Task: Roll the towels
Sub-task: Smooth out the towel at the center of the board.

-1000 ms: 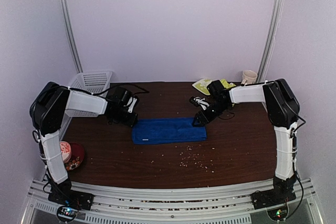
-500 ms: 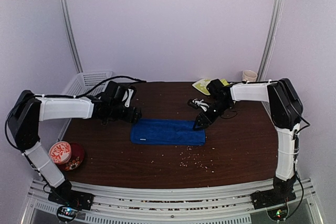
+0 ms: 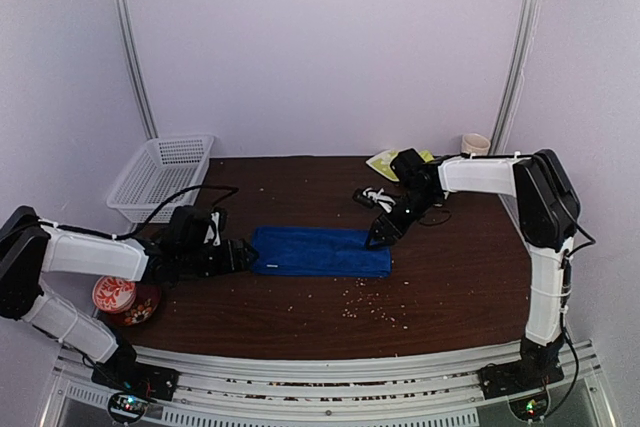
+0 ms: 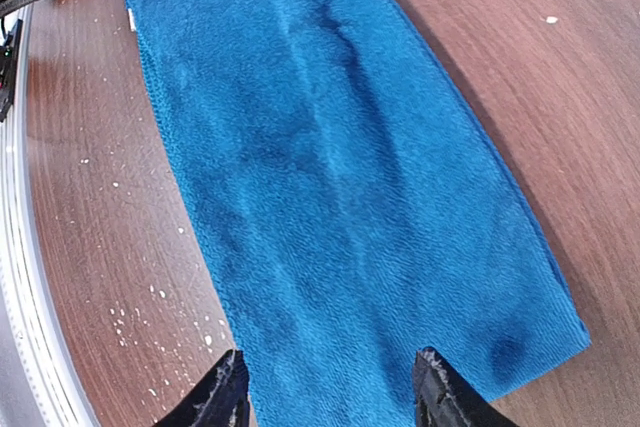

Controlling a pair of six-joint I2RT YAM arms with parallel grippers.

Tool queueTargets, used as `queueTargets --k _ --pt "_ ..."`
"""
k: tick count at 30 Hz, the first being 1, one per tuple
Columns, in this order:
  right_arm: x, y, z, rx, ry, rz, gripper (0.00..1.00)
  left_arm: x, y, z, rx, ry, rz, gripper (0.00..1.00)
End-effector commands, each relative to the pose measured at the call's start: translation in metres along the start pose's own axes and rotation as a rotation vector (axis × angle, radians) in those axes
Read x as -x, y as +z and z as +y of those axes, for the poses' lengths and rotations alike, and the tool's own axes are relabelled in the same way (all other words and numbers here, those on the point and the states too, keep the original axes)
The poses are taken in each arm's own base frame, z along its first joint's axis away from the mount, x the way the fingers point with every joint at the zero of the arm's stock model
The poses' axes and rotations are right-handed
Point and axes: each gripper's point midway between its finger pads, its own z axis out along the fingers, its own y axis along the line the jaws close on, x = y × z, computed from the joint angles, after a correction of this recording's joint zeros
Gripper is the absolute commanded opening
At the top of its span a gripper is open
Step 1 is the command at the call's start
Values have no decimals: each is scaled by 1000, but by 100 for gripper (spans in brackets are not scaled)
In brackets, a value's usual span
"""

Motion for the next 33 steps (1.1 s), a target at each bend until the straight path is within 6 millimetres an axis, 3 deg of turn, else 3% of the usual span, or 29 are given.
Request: queueTargets --k 1,10,33 --pt "-12 13 2 20 8 38 56 17 3 -28 -163 -137 -67 75" --pt "-15 20 -6 -7 24 40 56 12 20 -29 -206 -224 -62 66" --pt "-16 23 -11 -24 36 44 56 -4 36 -10 -164 -262 -29 63"
